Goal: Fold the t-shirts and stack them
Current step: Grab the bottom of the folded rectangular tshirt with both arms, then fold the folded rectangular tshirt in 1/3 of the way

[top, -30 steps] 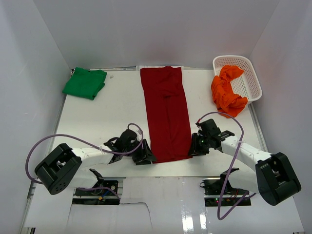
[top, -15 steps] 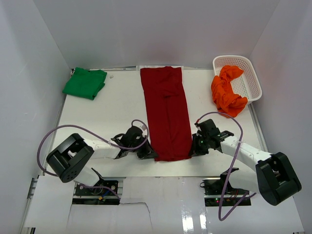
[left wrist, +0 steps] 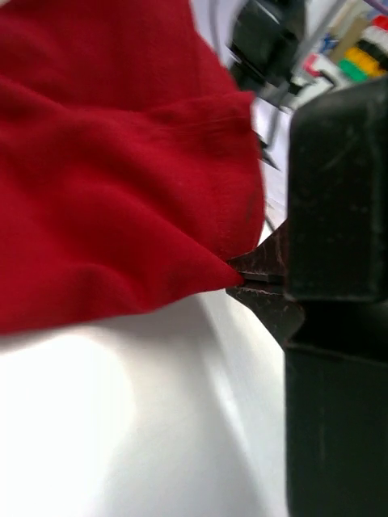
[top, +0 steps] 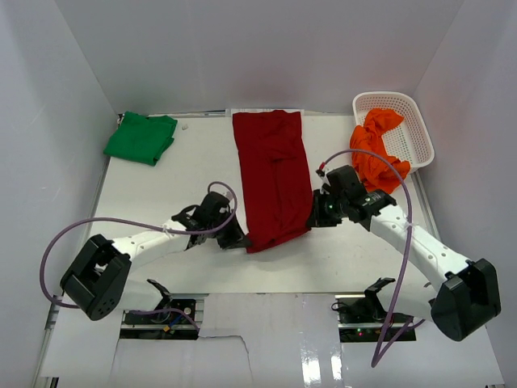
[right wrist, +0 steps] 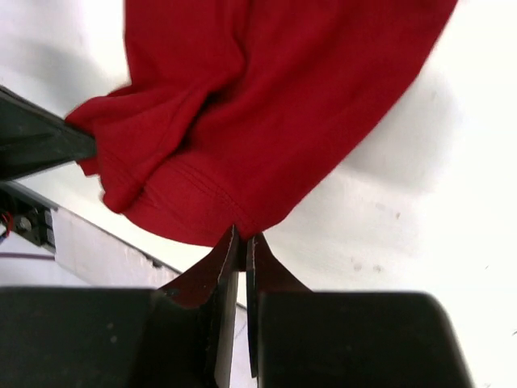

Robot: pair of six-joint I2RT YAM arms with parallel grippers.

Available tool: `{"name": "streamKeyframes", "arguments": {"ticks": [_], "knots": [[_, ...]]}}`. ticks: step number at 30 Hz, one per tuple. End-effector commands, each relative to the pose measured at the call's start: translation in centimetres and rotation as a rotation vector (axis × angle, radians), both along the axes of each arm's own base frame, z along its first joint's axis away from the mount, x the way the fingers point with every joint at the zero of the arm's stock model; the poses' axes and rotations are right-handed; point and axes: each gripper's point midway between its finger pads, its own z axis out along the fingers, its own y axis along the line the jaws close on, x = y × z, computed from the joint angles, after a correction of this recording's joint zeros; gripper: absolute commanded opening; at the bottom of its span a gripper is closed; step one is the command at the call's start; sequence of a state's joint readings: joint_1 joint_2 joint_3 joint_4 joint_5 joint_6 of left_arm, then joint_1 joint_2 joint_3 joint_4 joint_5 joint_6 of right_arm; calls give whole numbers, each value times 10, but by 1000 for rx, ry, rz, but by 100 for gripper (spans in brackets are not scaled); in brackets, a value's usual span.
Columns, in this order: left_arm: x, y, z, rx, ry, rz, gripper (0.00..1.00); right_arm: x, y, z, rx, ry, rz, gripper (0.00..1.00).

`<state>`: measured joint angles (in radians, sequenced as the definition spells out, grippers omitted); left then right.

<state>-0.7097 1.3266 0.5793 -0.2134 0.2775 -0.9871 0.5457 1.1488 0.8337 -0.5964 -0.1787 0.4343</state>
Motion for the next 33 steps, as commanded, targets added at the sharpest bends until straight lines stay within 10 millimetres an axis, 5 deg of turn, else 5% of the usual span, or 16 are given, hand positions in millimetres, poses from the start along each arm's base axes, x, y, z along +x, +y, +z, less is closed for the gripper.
{"name": "streamKeyframes", "arguments": {"ticks": [1,5,15,23,33], "knots": [[37,17,27,27,-76,31,0,20,1,19,-54,-59,29,8],[94,16,58,11,-172,55,0,59,14,38,-71,-115,46,8],[202,-3,85,43,-268,45,0,152,29,51,-85,-158,24,8],[249,8,66,56,-236,88,0,211,35,41,-107,-153,11,8],[294,3,61,51,-244,100,0,255,27,23,-111,-123,-19,8]]}}
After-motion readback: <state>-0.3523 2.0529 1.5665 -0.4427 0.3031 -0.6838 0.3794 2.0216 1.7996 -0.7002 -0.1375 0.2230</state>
